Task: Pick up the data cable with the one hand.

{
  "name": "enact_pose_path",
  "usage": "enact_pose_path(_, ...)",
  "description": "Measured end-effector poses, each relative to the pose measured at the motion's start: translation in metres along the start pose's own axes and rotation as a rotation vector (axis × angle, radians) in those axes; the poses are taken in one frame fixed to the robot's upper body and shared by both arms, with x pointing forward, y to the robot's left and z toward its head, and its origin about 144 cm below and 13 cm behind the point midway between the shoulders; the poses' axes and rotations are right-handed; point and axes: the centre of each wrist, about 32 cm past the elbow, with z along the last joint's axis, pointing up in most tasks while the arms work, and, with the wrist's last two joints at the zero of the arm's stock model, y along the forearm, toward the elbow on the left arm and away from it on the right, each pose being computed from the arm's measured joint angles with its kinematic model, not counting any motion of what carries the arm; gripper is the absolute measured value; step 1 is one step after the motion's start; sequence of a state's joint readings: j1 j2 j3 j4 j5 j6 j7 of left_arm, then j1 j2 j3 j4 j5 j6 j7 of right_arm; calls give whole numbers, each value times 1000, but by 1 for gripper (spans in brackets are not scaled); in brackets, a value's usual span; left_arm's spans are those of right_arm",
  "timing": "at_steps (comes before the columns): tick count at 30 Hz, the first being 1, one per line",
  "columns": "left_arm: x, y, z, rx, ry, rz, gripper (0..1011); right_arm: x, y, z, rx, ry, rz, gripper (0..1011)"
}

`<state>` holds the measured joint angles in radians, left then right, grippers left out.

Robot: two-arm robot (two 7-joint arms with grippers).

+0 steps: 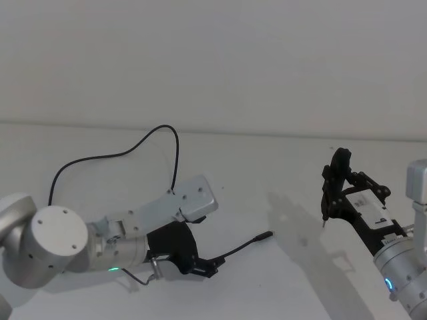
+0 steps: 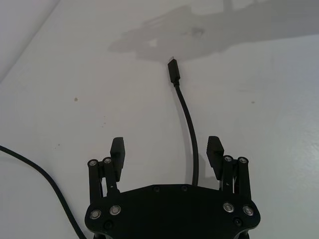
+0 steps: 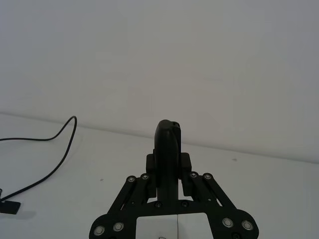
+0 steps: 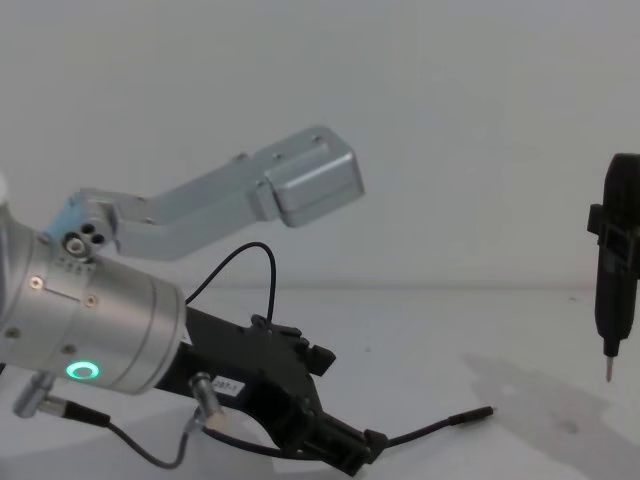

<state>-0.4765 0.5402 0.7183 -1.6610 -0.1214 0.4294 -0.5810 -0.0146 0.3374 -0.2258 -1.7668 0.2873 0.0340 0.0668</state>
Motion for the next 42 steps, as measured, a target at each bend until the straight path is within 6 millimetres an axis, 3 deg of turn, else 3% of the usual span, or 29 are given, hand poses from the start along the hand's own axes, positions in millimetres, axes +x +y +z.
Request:
enact_pose_path(22, -7, -22, 6, 38, -1, 27, 998, 0, 0, 0, 0, 0, 0, 268)
enact_pose_path(28, -8, -24, 6, 42, -1, 29, 887, 0, 0, 0, 0, 0, 0, 268)
enact_pose_path(42, -8, -26, 7, 47, -1, 32, 475, 0, 0, 0, 0, 0, 0, 268)
